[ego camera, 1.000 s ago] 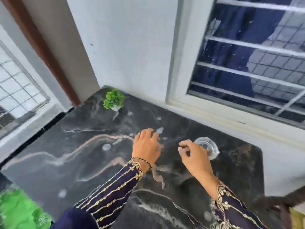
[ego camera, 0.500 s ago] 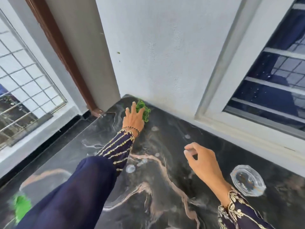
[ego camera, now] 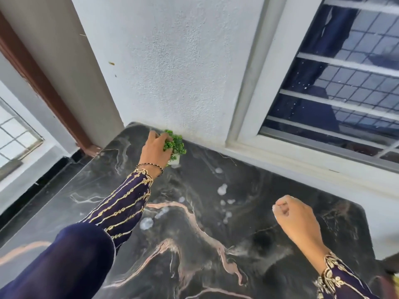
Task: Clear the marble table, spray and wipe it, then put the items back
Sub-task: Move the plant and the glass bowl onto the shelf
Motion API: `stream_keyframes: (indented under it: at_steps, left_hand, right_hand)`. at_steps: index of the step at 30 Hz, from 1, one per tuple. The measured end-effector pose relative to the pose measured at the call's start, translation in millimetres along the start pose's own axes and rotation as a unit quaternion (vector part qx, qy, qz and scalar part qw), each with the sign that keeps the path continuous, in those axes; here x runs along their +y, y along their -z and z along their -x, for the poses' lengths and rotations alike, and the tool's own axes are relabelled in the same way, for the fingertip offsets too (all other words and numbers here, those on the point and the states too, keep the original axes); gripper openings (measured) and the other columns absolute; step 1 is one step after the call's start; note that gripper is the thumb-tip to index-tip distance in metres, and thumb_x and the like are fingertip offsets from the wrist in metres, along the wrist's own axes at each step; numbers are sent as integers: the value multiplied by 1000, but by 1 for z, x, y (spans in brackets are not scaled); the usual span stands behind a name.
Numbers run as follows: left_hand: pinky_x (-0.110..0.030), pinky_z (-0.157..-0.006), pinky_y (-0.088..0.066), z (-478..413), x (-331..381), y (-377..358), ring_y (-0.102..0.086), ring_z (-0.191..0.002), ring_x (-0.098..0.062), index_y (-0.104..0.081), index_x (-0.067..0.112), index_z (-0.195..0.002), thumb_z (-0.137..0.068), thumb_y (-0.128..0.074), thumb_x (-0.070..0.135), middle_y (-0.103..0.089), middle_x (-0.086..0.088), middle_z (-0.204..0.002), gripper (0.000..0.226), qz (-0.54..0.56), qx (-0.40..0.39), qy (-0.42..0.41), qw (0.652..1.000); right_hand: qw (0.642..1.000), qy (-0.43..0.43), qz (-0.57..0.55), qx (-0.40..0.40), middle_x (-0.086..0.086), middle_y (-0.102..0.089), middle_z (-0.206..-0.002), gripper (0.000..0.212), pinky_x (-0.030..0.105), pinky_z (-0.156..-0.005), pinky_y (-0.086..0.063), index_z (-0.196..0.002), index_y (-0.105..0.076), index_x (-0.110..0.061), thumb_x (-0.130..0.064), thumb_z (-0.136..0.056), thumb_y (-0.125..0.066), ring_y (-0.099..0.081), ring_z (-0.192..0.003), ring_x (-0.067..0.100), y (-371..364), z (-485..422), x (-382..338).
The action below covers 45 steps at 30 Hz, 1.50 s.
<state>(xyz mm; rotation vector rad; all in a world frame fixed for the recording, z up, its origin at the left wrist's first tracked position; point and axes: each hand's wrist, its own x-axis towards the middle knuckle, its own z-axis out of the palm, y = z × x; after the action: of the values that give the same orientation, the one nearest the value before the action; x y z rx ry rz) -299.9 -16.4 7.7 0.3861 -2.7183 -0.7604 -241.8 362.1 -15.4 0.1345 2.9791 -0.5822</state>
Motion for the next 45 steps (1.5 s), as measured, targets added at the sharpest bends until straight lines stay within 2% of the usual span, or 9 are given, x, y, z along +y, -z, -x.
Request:
stream_keyframes:
  at_steps: [3,10,16,19,26,30,38,42,45]
  left_hand:
    - [-30,-73,-38,8,22,-8,-45,-75,-21,-63,14,-110,-83,-64,13,-48,-10,-106,26,22,-7,-20,1000]
    - [-28,-78,-40,29,67,-20,-47,-81,-18,-65,16,-109,-83,-66,15,-46,-3,-98,26,59,-47,-65,995]
    - [-28,-79,-44,62,106,-33,-52,-79,-20,-68,17,-105,-80,-70,18,-52,-5,-99,24,65,-67,-91,991]
    - [-29,-83,-45,88,130,-42,-52,-84,-17,-70,18,-100,-77,-73,17,-54,-3,-100,23,68,-80,-111,988]
    - [-20,-66,-37,179,227,-69,-50,-66,-19,-71,21,-97,-77,-75,21,-53,-3,-91,21,58,-142,-161,975]
    - [-20,-65,-39,247,317,-99,-52,-67,-18,-70,24,-96,-76,-76,23,-55,-3,-91,20,71,-195,-198,958]
    - [-22,-80,-39,378,516,-221,-54,-82,-16,-71,22,-94,-76,-76,24,-57,-3,-93,20,81,-348,-301,884]
    - [-14,-74,-31,440,575,-284,-51,-85,-11,-71,21,-96,-75,-76,21,-52,2,-92,21,89,-408,-339,843]
    - [-16,-77,-33,488,610,-334,-48,-88,-11,-72,16,-96,-74,-76,15,-47,4,-92,23,95,-455,-355,811]
  right_hand:
    - [998,-54,35,0,-1,-65,-106,4,41,-78,-54,-98,-66,-27,-27,-94,-65,-65,-97,29,6,3,14]
    - [975,-220,-18,-19,18,-54,-131,69,51,-82,-57,-131,-45,-5,-36,-81,-81,-66,-101,44,8,10,44]
    - [957,-238,-167,-18,14,-71,-73,12,50,-59,-64,-82,-64,-8,-13,-82,-75,-73,-57,30,11,18,70]
    - [964,-206,-166,-13,12,-72,-63,9,45,-57,-64,-74,-66,-8,-8,-82,-66,-74,-55,28,12,28,89]
    - [964,-179,-196,-28,8,-76,-76,13,37,-82,-58,-86,-70,-6,-17,-85,-64,-75,-79,27,31,76,173]
    - [965,-173,-196,-7,0,-74,-63,15,13,-60,-45,-72,-67,-5,-17,-82,-67,-64,-59,11,66,120,265]
    - [944,-265,-192,35,8,-77,-87,20,23,-70,-41,-107,-70,-6,-17,-90,-69,-70,-82,24,128,227,486]
    - [918,-347,-189,44,-10,-63,-62,5,28,-57,-35,-83,-65,-18,-15,-88,-65,-58,-68,22,129,277,569]
    - [886,-409,-209,64,5,-77,-81,15,29,-68,-40,-102,-70,-12,-15,-88,-67,-70,-79,26,120,307,624]
